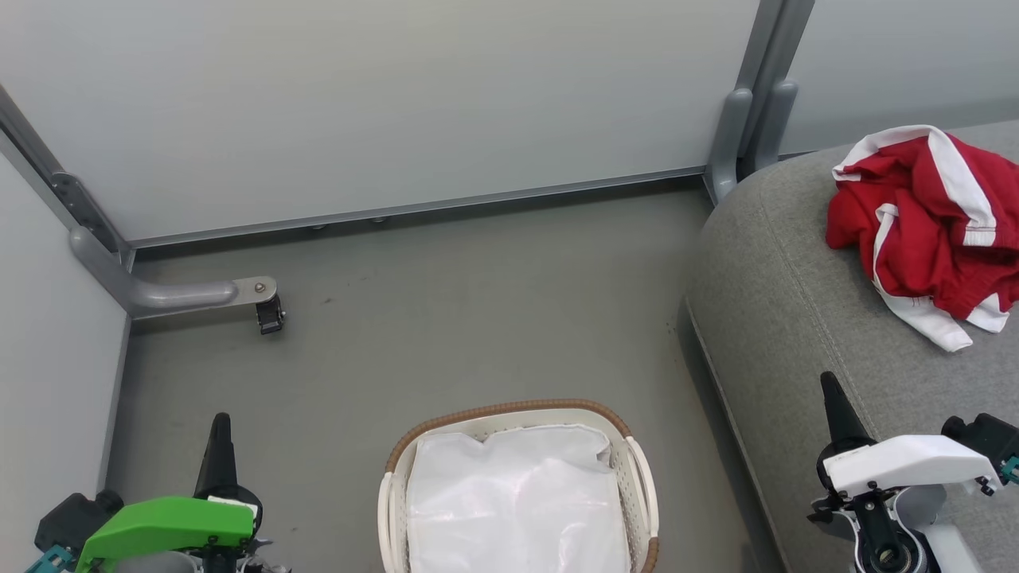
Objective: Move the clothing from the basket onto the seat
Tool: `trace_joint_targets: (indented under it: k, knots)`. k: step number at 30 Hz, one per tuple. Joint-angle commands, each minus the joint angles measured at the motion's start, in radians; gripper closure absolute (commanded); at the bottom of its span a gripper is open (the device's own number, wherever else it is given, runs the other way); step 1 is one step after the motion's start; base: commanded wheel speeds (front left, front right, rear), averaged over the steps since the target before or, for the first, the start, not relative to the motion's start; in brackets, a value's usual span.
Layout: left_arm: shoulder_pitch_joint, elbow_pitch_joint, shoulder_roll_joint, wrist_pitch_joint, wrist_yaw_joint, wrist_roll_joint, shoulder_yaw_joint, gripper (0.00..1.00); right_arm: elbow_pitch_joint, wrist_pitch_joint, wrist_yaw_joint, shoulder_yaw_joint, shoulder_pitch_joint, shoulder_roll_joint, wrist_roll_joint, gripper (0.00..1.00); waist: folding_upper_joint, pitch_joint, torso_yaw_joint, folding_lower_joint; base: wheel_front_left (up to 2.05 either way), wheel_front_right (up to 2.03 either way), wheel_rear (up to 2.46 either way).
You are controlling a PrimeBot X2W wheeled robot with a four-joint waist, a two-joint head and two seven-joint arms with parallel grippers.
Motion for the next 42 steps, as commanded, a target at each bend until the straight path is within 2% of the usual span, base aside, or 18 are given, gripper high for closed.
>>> trace_joint_targets:
  k: [1,42]
  knots:
    - [-0.029,-0.013,0.007,0.007,-0.002,-0.030,0.005,1.00,-0.015,0.007,0.000,-0.004,0.004,-0.007,0.031,1.00,0.0000,-0.001,0.000,0.0000,0.00,0.00,0.00]
    - [-0.051,-0.050,0.010,0.104,-0.003,-0.373,0.028,1.00,-0.066,0.104,-0.001,-0.031,0.018,-0.010,0.415,1.00,0.0000,-0.023,-0.011,0.0000,0.00,0.00,0.00]
